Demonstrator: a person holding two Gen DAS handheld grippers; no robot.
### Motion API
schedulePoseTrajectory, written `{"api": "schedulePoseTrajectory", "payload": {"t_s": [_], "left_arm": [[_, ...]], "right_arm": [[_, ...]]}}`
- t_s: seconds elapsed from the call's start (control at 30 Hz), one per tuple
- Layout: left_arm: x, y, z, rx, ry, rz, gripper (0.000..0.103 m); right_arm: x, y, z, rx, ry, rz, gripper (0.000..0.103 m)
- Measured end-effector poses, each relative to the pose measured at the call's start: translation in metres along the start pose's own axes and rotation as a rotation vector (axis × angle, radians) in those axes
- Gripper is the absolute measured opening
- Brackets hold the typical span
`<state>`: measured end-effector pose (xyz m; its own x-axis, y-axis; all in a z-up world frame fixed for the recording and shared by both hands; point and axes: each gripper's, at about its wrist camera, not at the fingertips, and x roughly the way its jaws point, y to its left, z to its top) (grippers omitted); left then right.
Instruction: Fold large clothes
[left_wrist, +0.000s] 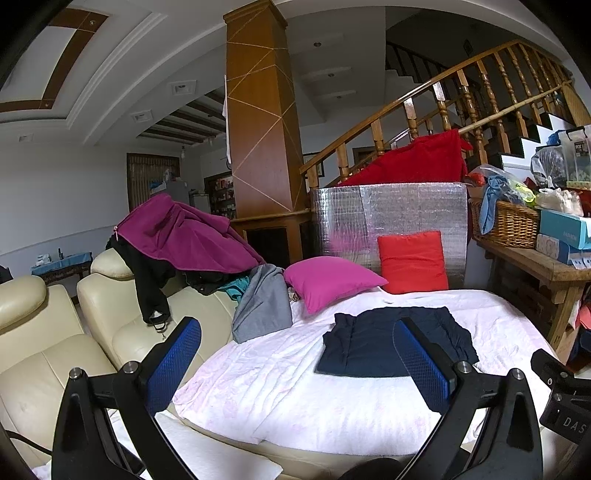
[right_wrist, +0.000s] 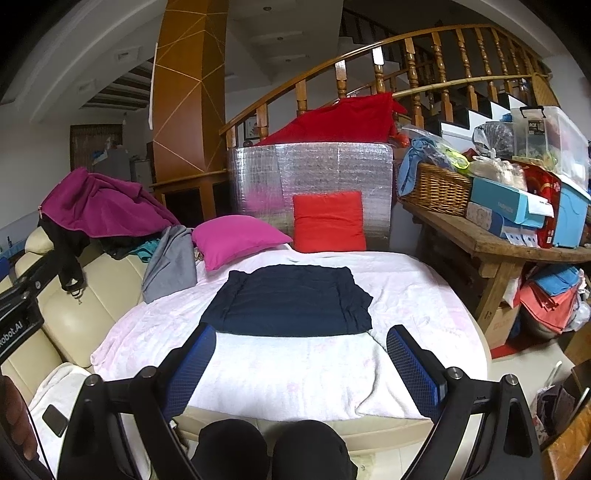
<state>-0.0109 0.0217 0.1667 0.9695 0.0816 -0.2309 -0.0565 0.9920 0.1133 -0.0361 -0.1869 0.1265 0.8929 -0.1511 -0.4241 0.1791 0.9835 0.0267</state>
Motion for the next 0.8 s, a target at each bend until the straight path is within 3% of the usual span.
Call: {"api": "schedulePoseTrajectory", "payload": {"t_s": [0.8], "left_arm": [[0.0099,0.0087,-0.0048,0.016,0.019,-0.016,0.103]], "right_arm": [[0.0029,-0.0036,-0.0018,0.002,0.006,-0.010,0.096]]}}
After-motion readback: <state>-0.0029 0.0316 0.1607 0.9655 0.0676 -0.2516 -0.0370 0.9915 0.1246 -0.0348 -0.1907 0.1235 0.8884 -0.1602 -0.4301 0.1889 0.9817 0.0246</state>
